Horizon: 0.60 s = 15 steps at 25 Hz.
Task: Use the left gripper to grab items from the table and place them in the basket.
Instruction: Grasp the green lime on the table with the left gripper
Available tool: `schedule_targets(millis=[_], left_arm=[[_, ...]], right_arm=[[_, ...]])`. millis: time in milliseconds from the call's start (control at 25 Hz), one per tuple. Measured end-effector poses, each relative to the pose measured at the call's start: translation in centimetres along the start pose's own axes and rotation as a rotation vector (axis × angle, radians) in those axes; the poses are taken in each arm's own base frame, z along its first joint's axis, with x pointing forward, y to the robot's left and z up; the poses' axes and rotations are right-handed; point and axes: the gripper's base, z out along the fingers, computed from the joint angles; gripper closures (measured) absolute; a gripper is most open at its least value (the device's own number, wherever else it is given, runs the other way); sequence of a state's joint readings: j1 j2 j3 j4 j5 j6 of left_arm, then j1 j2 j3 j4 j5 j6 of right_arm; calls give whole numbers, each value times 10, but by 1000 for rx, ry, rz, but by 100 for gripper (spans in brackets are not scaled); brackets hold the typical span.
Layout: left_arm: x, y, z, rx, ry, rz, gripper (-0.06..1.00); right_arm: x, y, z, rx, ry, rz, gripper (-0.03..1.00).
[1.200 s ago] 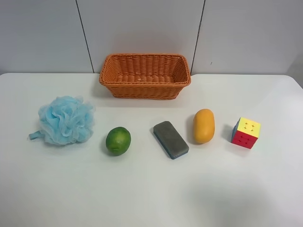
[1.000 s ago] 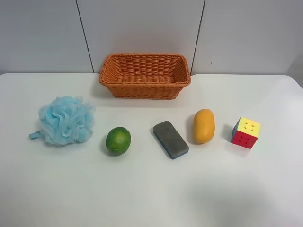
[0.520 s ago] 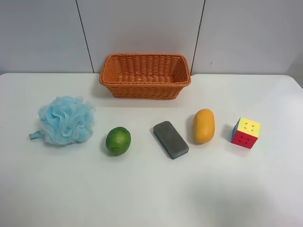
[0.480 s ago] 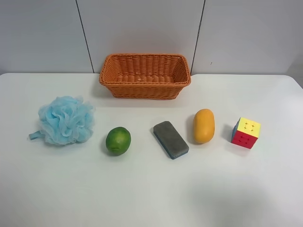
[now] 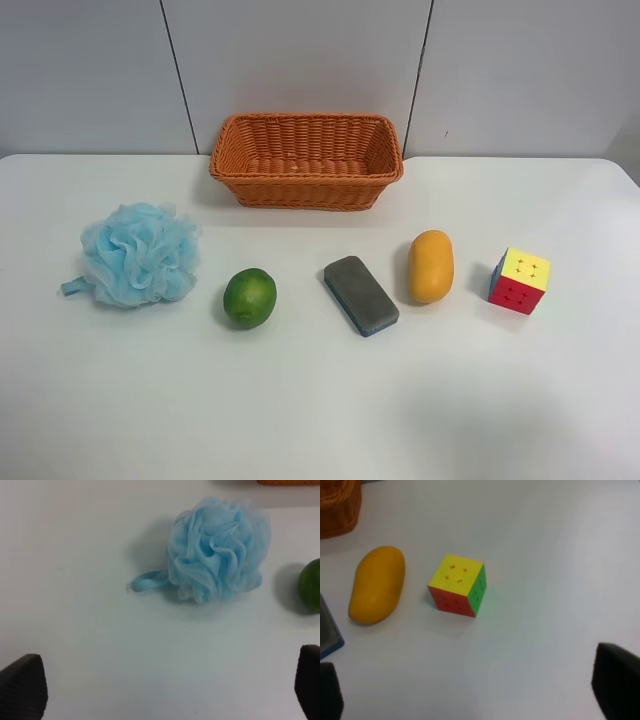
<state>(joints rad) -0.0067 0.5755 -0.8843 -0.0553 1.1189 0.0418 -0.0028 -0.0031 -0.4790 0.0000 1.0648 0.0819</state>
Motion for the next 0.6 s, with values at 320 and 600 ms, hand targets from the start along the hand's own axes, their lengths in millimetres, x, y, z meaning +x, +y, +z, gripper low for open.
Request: schedule_targets(millis=[320, 600], left_arm=[[-66, -16, 64, 38, 193, 73, -5], [-90, -63, 125, 70, 346, 99, -5]], right_arm=[[0, 0, 0, 0, 0, 0, -2], [0, 0, 0, 0, 0, 0, -2]])
